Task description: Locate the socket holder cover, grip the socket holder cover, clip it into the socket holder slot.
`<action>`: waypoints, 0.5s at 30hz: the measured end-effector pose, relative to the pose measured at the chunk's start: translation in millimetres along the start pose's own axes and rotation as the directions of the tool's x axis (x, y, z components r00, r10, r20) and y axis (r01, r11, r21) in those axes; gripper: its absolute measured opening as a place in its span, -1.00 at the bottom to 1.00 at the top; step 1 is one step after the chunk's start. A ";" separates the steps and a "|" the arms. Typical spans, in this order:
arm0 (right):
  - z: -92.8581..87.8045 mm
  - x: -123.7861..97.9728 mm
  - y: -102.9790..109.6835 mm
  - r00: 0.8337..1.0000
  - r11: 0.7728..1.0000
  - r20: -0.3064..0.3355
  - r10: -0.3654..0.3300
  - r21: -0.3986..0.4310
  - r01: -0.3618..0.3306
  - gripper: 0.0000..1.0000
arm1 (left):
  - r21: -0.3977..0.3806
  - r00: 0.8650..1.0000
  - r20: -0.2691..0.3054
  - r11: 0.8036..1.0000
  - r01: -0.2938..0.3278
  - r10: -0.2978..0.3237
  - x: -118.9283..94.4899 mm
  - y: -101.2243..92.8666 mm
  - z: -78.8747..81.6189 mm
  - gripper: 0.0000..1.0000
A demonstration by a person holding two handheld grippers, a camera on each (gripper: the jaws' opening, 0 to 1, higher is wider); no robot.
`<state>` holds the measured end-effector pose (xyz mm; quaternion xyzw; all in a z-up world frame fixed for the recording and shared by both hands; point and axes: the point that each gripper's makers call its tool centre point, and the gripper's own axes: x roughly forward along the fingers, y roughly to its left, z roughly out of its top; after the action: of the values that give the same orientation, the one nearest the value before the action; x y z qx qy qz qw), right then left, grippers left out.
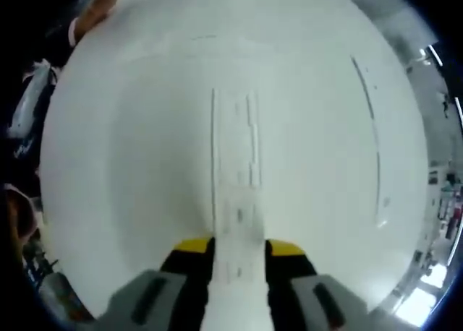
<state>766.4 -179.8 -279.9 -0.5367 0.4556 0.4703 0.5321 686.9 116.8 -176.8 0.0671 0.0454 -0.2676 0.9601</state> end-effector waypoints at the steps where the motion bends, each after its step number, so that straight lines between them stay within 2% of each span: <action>1: 0.0 0.0 -0.5 1.000 1.000 0.004 -0.003 0.010 0.003 -0.37 | 0.000 1.000 0.000 1.000 0.000 0.000 0.0 0.0 -0.3 0.05; 6: -0.5 -0.8 -6.6 0.999 0.998 0.026 -0.031 0.054 0.030 -0.29 | 0.003 1.000 0.000 1.000 0.000 0.000 0.7 2.7 -0.8 0.05; 9: -3.6 -1.5 -11.7 0.997 0.986 0.040 -0.061 0.156 0.054 -0.19 | -0.003 1.000 0.003 1.000 0.005 -0.005 1.3 3.7 -0.7 0.05; 15: -10.6 -4.6 -10.6 0.997 0.983 0.038 -0.070 0.172 0.063 0.04 | -0.005 1.000 0.009 1.000 0.011 -0.011 2.8 4.3 1.3 0.05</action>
<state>776.5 -190.2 -273.9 -0.4938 0.4643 0.4232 0.6012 691.7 118.8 -175.4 0.0633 0.0424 -0.2732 0.9589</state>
